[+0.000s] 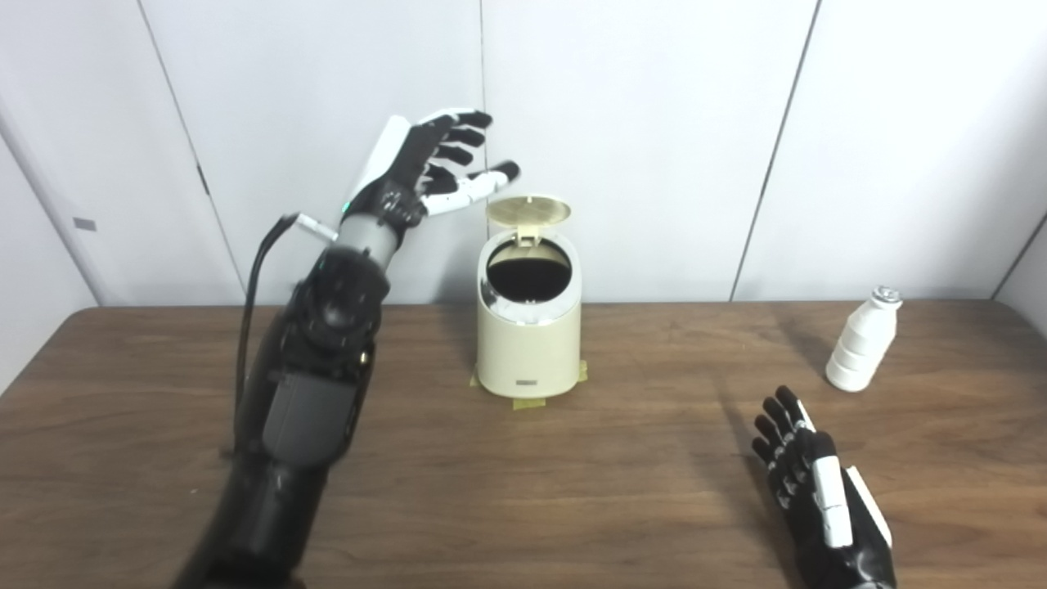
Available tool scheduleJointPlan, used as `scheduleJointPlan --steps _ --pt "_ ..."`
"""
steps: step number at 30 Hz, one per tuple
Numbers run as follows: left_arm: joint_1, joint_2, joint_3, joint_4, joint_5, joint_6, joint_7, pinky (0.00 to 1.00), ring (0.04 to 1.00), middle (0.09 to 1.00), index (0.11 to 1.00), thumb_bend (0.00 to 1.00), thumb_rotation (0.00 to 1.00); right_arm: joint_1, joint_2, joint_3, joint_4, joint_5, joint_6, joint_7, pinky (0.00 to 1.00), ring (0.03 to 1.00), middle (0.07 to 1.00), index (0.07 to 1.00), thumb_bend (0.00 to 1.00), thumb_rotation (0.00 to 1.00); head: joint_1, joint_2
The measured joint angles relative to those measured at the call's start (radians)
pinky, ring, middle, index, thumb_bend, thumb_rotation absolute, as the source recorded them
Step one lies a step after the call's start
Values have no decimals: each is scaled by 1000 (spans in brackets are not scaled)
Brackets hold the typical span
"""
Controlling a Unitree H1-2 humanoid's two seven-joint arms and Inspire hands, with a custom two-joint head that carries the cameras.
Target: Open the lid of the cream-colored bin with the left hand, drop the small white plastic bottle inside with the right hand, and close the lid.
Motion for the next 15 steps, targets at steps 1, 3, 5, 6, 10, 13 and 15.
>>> scheduleJointPlan --steps 1,3,5,6,10,13,15 --pt "30 -8 5 -15 -14 0 5 689 772 800 875 562 425 0 0 -1 0 -5 -5 -1 959 970 984 1000 678 830 0 0" --pt "98 -21 19 -49 -37 0 14 705 775 803 876 562 426 0 -1 -2 3 -18 -27 -1 950 964 982 1000 665 817 -2 0" --pt "155 -27 29 -79 -53 1 29 731 789 818 885 549 460 -1 -2 -6 3 -23 -45 -2 935 954 975 998 678 791 -3 -1" --pt "179 -27 34 -98 -59 2 34 744 800 827 885 542 476 -1 -4 -7 3 -27 -45 -3 930 953 974 995 673 791 -3 -2" --pt "259 -23 55 -199 -91 9 37 741 796 835 900 530 529 -3 -10 -5 -18 -74 -44 -9 893 941 964 989 642 789 -6 -3" --pt "321 -29 76 -246 -141 9 37 776 820 859 929 504 578 -8 -10 -5 -66 -108 -36 -31 863 923 953 984 656 735 -6 0" --pt "368 -37 93 -259 -181 9 38 786 832 869 936 502 604 -13 -10 -6 -99 -125 -22 -46 862 917 945 978 635 683 -5 0"
